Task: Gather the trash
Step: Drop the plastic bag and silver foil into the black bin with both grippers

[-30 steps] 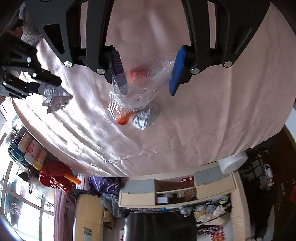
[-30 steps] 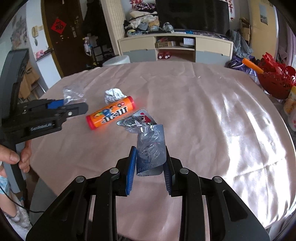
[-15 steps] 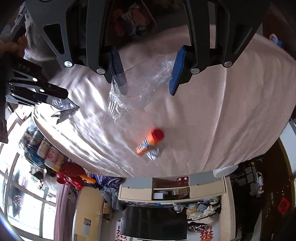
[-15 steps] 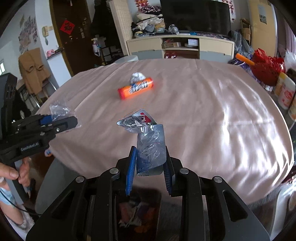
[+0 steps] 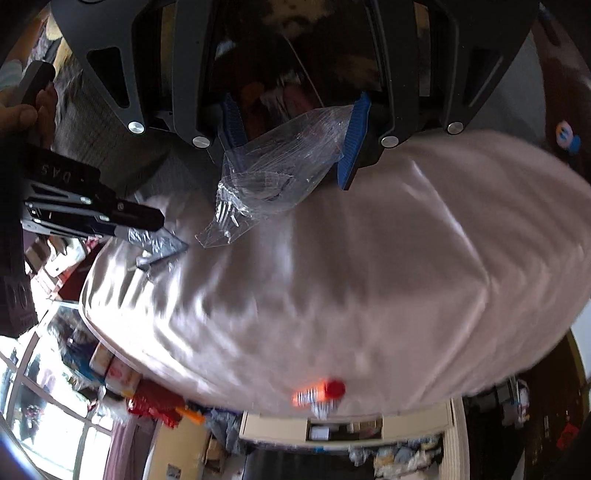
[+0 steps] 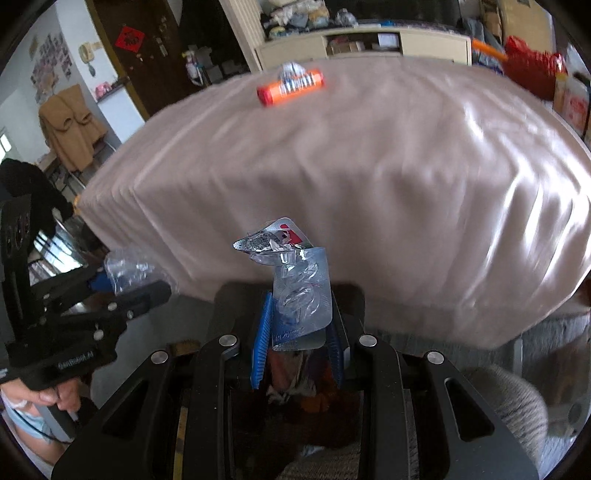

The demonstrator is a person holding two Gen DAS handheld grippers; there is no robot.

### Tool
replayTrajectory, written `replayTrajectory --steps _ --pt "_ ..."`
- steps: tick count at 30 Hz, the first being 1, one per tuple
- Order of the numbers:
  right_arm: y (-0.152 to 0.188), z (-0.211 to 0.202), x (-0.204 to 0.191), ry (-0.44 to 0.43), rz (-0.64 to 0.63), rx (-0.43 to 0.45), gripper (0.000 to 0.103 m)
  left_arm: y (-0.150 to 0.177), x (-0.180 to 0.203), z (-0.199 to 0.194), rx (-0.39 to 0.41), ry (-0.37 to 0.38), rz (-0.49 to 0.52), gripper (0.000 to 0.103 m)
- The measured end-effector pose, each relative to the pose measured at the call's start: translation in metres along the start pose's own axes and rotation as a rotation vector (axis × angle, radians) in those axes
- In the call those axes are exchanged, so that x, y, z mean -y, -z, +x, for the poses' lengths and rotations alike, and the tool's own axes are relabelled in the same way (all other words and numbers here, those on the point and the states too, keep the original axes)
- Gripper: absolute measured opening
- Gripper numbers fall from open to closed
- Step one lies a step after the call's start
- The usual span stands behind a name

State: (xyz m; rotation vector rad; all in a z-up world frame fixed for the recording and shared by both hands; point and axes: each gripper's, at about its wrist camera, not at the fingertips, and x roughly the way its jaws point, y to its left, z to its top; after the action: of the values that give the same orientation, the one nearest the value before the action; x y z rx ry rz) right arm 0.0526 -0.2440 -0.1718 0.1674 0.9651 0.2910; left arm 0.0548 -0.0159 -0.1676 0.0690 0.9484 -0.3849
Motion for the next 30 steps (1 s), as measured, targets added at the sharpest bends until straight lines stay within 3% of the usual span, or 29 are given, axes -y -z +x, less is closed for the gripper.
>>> replayTrajectory --steps 9,17,20,26,30 --pt "0.028 0.044 0.006 0.006 0.062 -0.112 0.029 0.048 0.004 0.039 -0.127 0.024 -0.038 0.044" --pt "0.025 0.045 0.006 0.009 0.085 -0.129 0.031 0.055 0.007 0.05 -0.172 0.012 -0.017 0.049" --pt "0.027 0.043 0.009 0.02 0.099 -0.122 0.05 0.058 0.005 0.05 -0.182 0.003 -0.015 0.057" --pt "0.022 0.033 0.02 0.042 0.12 -0.09 0.067 0.051 0.002 0.044 -0.172 -0.032 -0.01 0.083" --pt "0.019 0.026 0.025 0.049 0.133 -0.073 0.076 0.046 -0.003 0.034 -0.149 -0.062 -0.016 0.09"
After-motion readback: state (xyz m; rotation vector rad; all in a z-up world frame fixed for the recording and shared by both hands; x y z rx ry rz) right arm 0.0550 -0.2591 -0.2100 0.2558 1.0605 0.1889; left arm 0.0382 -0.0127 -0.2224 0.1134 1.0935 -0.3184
